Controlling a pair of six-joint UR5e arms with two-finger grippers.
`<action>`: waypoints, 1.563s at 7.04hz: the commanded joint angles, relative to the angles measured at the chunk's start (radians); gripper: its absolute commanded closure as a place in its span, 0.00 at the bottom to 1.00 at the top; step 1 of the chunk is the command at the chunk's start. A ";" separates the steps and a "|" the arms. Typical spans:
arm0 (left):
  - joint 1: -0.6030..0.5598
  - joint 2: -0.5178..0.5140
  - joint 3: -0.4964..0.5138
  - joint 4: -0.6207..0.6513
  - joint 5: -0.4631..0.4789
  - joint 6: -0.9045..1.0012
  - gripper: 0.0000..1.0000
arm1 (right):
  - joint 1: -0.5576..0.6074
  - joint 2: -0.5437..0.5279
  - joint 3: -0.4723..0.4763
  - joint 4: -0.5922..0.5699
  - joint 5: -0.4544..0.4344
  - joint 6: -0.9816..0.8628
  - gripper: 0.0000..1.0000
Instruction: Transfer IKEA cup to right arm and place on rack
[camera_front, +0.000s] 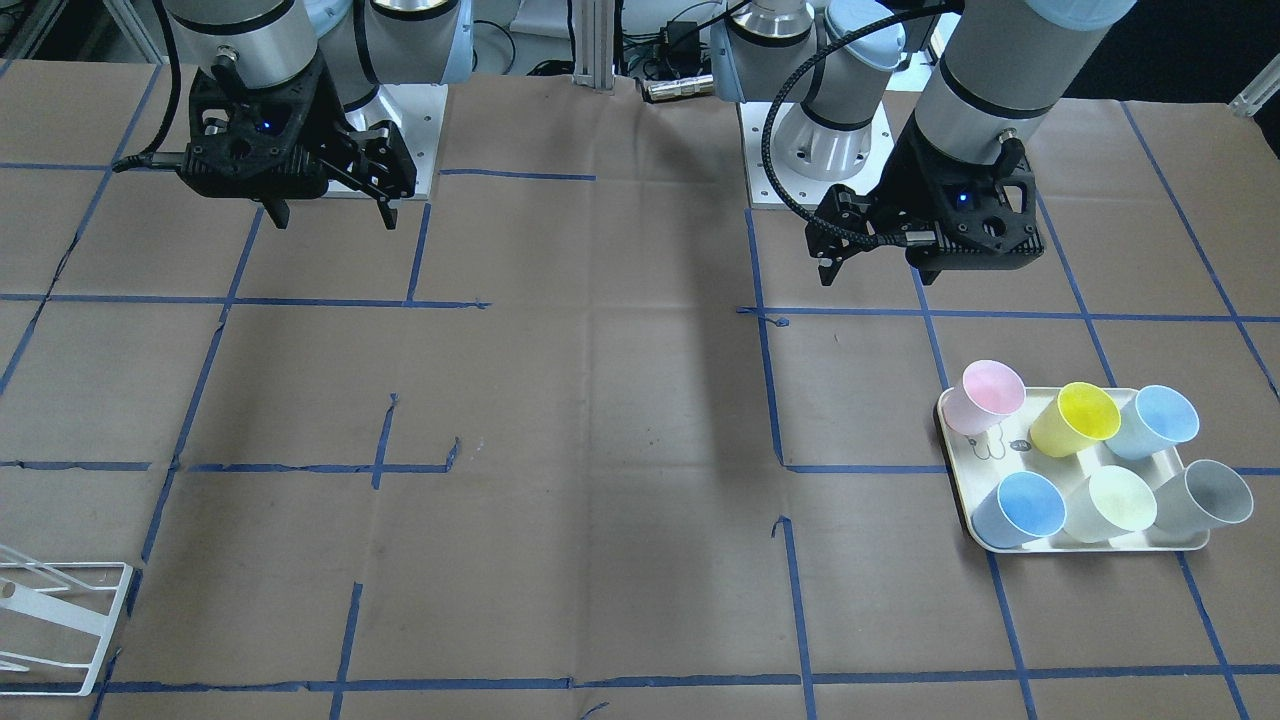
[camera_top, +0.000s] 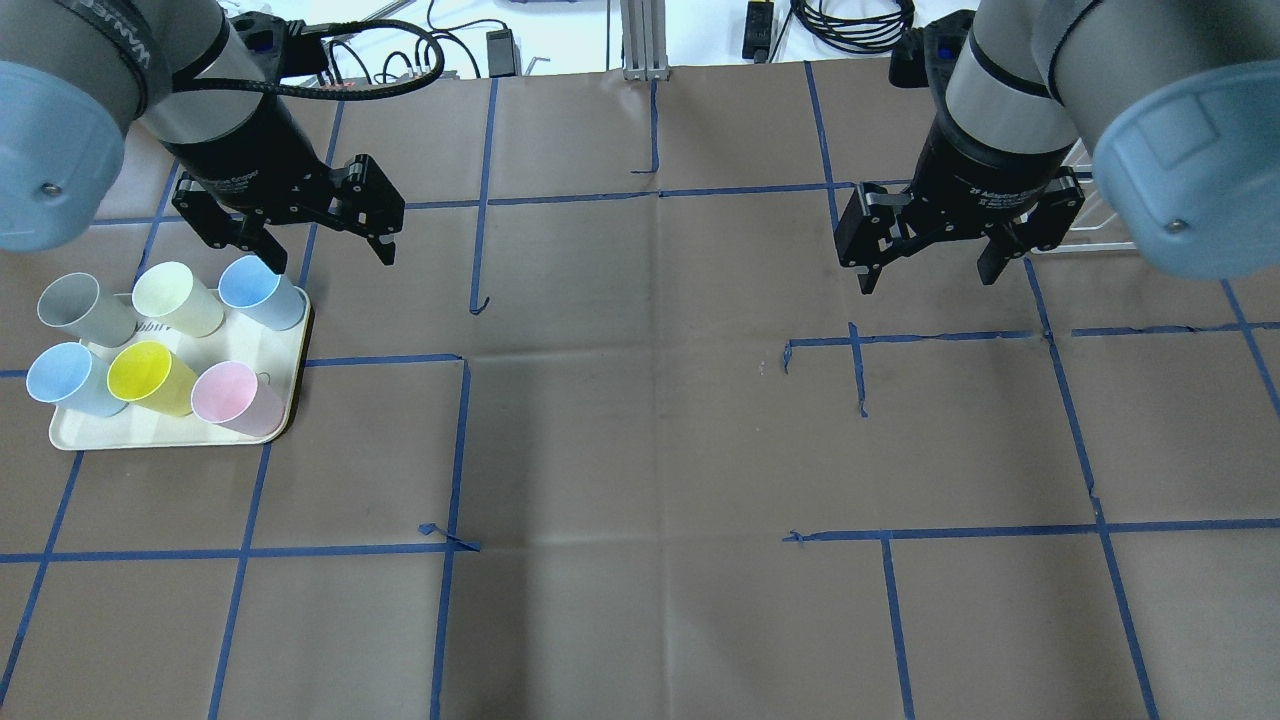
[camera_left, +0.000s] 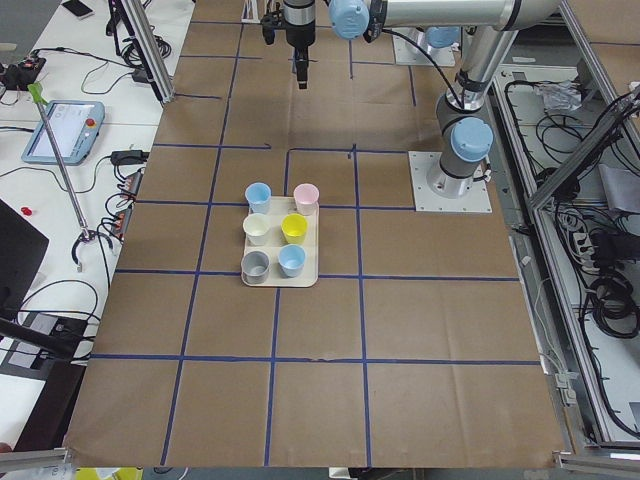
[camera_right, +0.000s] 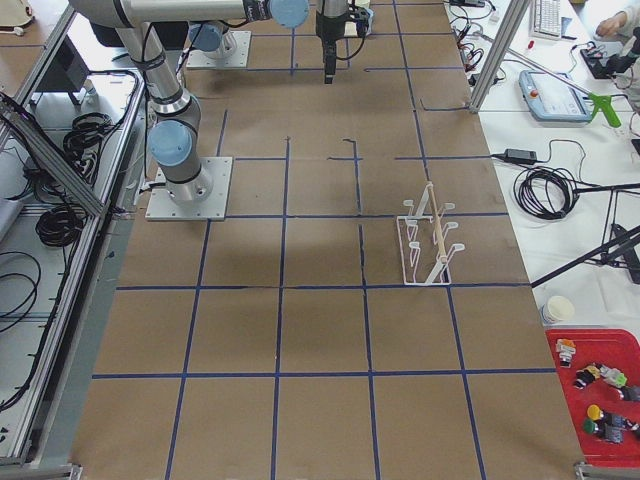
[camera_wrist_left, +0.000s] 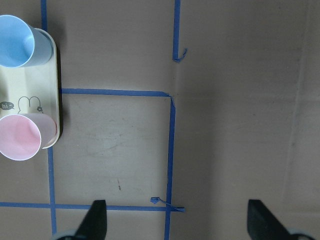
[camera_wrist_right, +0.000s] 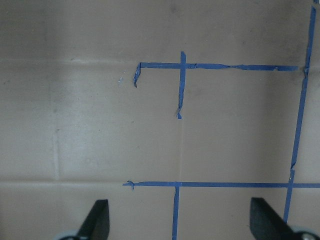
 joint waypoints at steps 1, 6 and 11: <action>0.000 0.001 0.000 0.000 0.000 0.000 0.00 | 0.000 0.003 0.000 0.000 -0.003 0.001 0.00; 0.002 -0.003 0.005 0.005 0.000 0.007 0.00 | 0.000 0.000 -0.015 -0.002 -0.003 0.001 0.00; 0.049 -0.037 0.042 0.029 -0.001 0.115 0.00 | 0.002 -0.005 0.000 0.001 -0.001 0.001 0.00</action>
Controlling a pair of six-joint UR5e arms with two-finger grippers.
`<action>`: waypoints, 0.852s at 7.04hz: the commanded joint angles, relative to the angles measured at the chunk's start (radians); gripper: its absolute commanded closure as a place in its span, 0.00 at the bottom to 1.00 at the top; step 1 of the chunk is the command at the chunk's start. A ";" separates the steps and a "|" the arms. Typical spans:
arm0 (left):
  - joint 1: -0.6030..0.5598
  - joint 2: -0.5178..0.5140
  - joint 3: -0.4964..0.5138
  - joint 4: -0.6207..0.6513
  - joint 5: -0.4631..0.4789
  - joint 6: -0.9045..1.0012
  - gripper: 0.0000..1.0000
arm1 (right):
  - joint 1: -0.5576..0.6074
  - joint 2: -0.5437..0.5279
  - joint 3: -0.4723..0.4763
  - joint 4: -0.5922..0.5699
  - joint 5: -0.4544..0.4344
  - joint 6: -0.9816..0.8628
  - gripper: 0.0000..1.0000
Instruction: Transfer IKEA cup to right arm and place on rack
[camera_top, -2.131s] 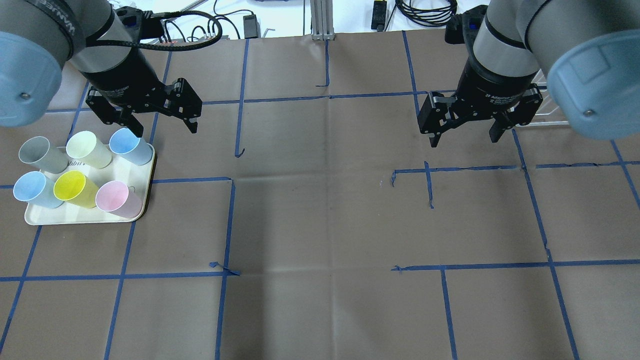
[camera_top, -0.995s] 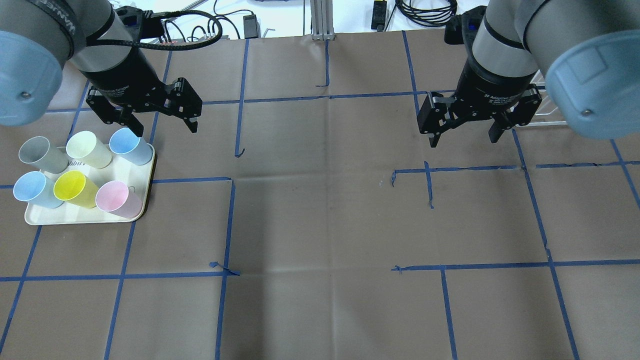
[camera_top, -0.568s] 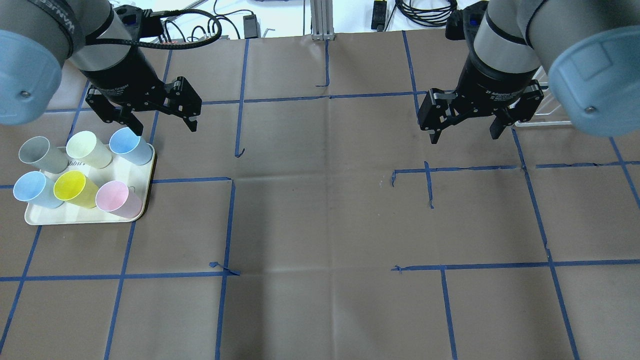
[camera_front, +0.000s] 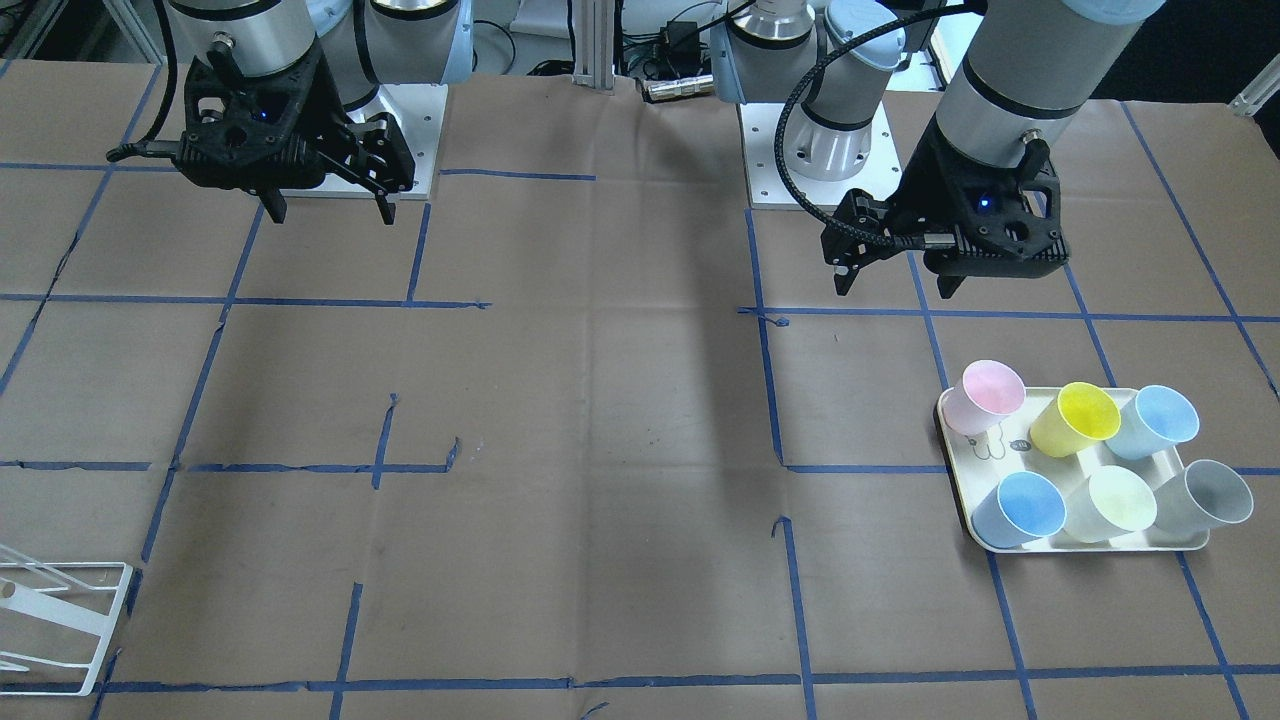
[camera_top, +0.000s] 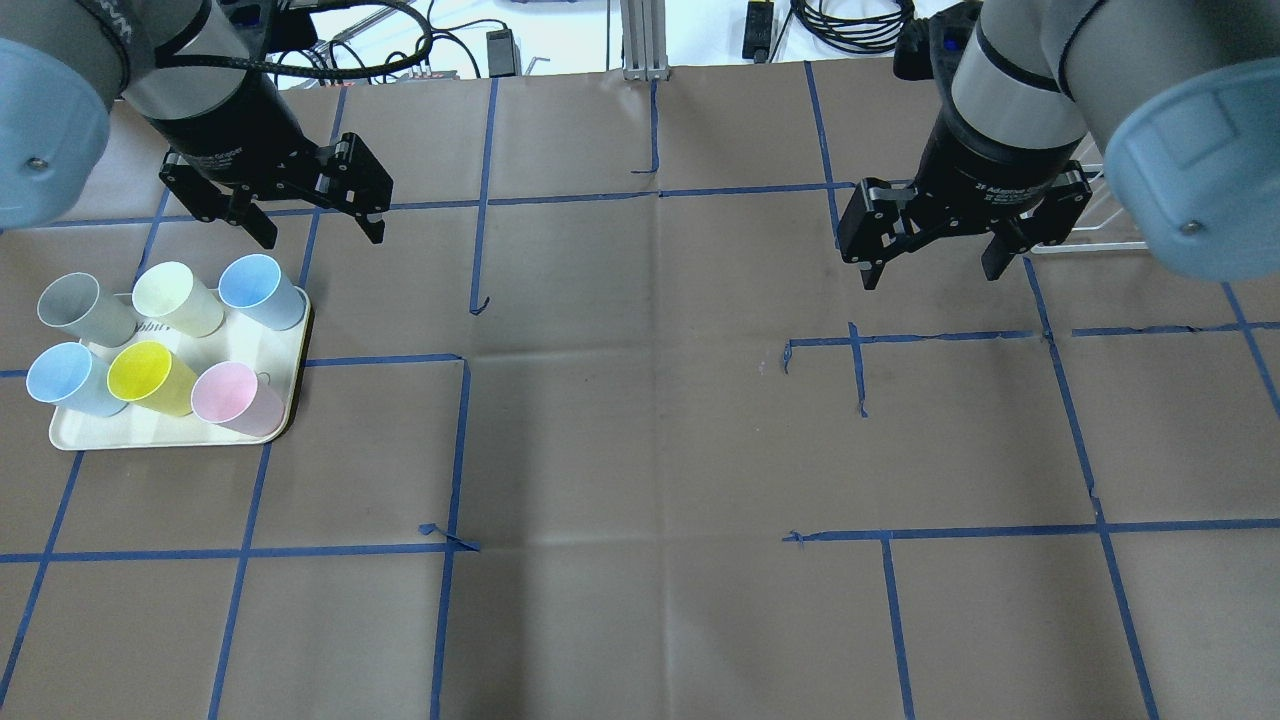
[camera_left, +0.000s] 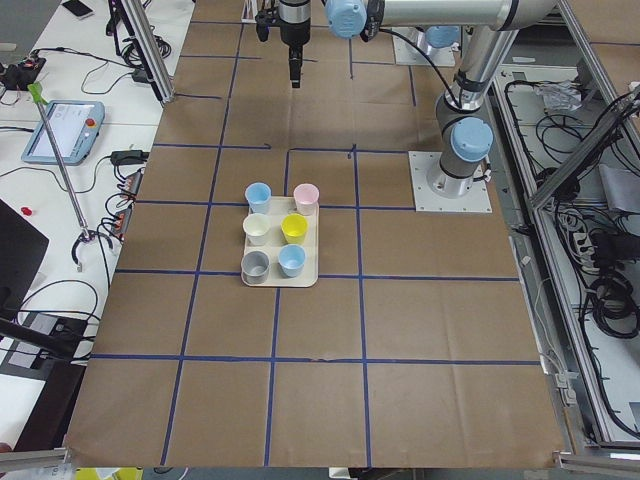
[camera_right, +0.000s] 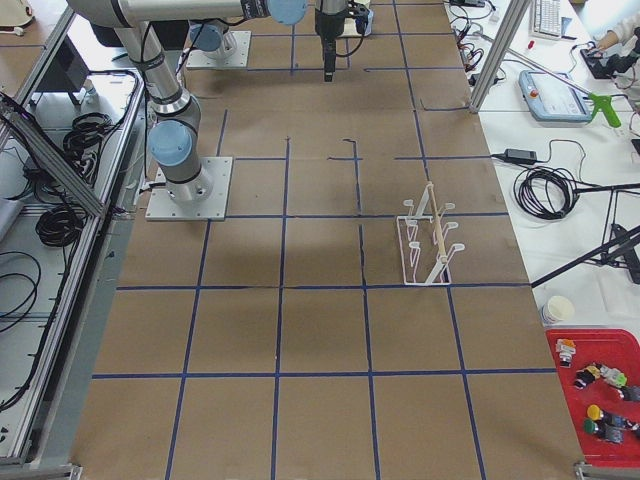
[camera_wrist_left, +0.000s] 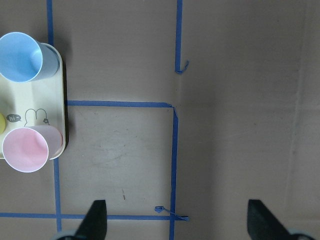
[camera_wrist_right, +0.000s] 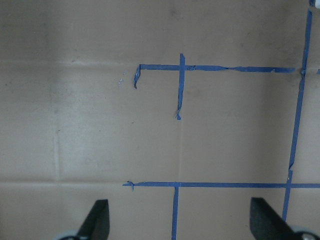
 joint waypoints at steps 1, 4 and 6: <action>0.070 -0.026 0.015 0.013 -0.003 0.085 0.00 | 0.000 0.003 0.002 -0.004 0.001 0.000 0.00; 0.127 -0.109 0.070 0.054 -0.001 0.206 0.00 | 0.000 0.005 0.005 -0.004 0.001 0.002 0.00; 0.250 -0.198 0.109 0.059 -0.004 0.296 0.00 | 0.000 0.005 0.008 -0.004 0.004 0.003 0.00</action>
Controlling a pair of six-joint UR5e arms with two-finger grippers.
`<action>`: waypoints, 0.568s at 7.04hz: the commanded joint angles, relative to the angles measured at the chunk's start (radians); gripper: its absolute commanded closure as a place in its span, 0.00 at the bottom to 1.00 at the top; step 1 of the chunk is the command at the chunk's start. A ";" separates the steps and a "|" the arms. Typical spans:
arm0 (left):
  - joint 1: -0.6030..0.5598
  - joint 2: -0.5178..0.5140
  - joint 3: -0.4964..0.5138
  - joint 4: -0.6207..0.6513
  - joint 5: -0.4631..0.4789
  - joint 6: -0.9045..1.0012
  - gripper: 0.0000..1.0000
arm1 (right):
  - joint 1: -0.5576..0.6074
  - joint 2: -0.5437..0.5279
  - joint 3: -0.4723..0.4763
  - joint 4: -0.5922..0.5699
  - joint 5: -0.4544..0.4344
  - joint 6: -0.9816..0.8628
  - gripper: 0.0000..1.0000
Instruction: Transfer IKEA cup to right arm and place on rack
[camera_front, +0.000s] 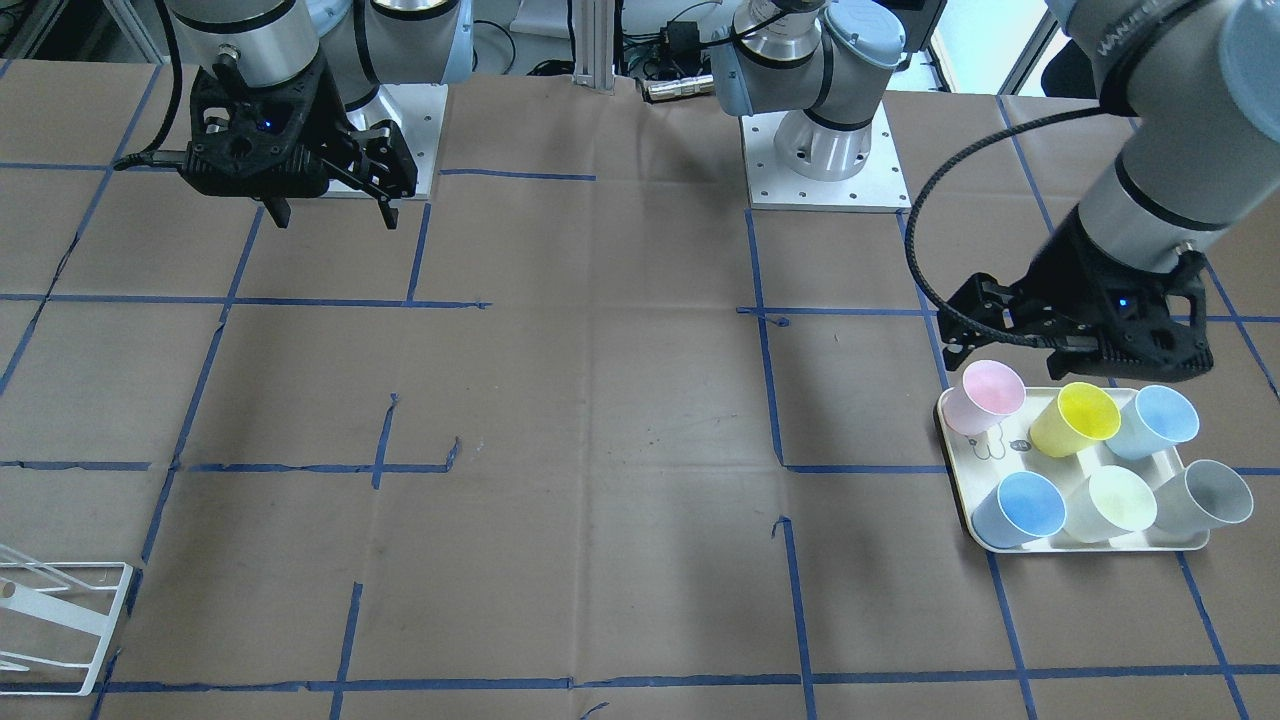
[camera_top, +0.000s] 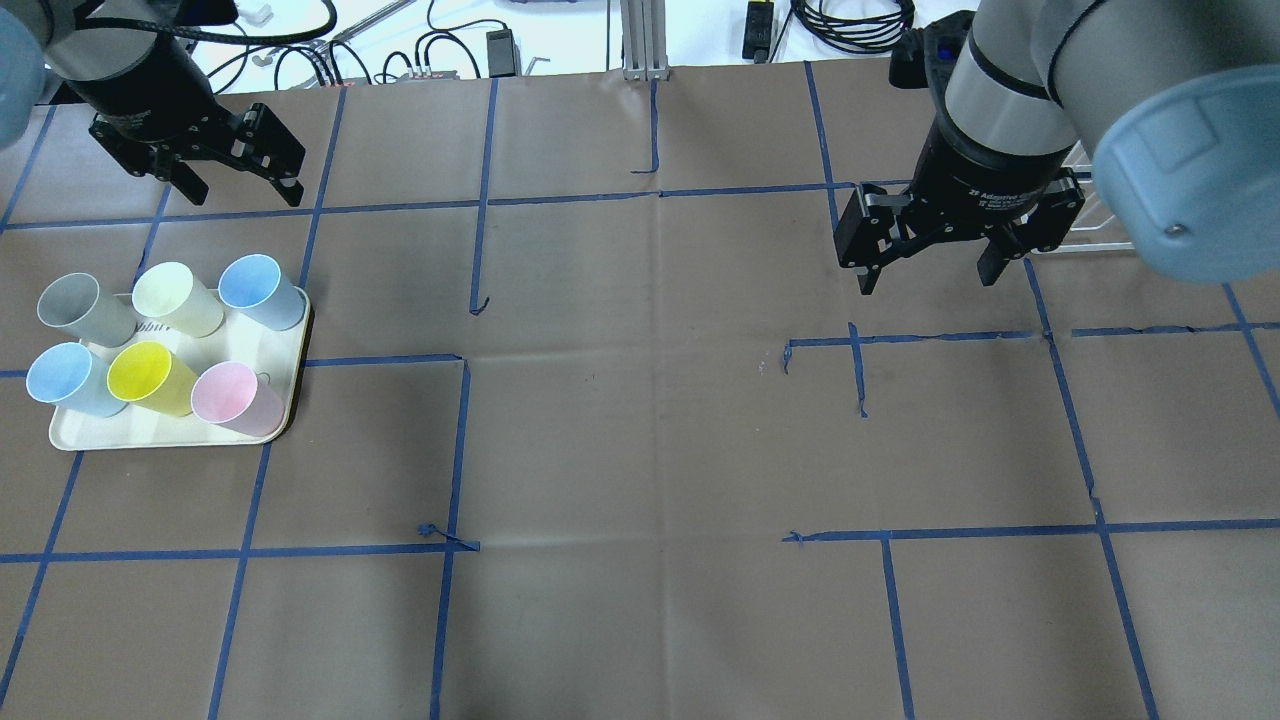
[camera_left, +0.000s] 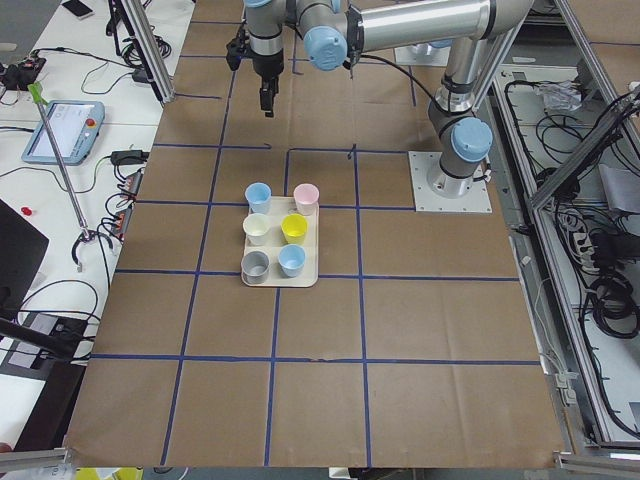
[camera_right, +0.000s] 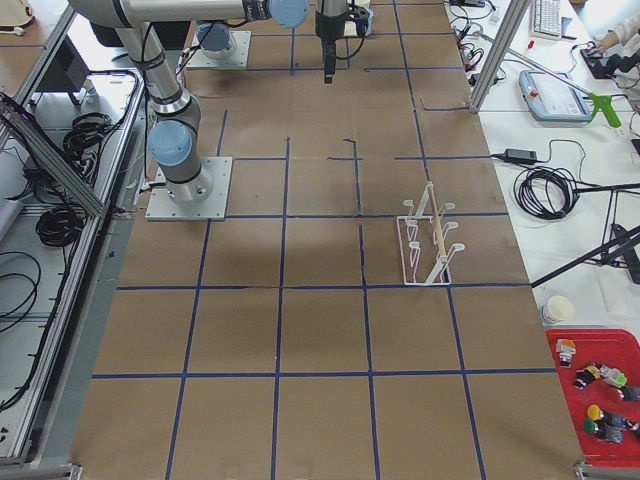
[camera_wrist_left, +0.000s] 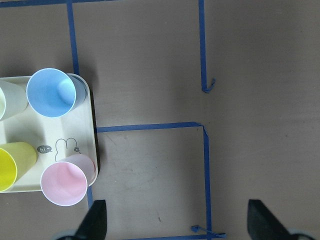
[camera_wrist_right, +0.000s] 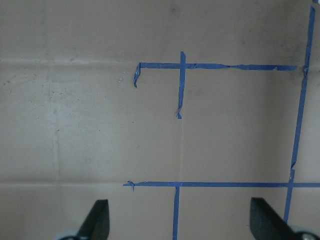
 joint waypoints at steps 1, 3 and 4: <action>0.102 -0.080 0.018 0.043 0.000 0.122 0.00 | 0.000 0.000 0.002 0.000 0.002 -0.003 0.00; 0.107 -0.109 -0.013 0.118 0.003 0.129 0.00 | 0.000 0.000 0.002 0.000 0.002 -0.003 0.00; 0.107 -0.140 -0.021 0.152 0.002 0.130 0.00 | 0.000 0.001 0.002 0.000 0.002 -0.005 0.00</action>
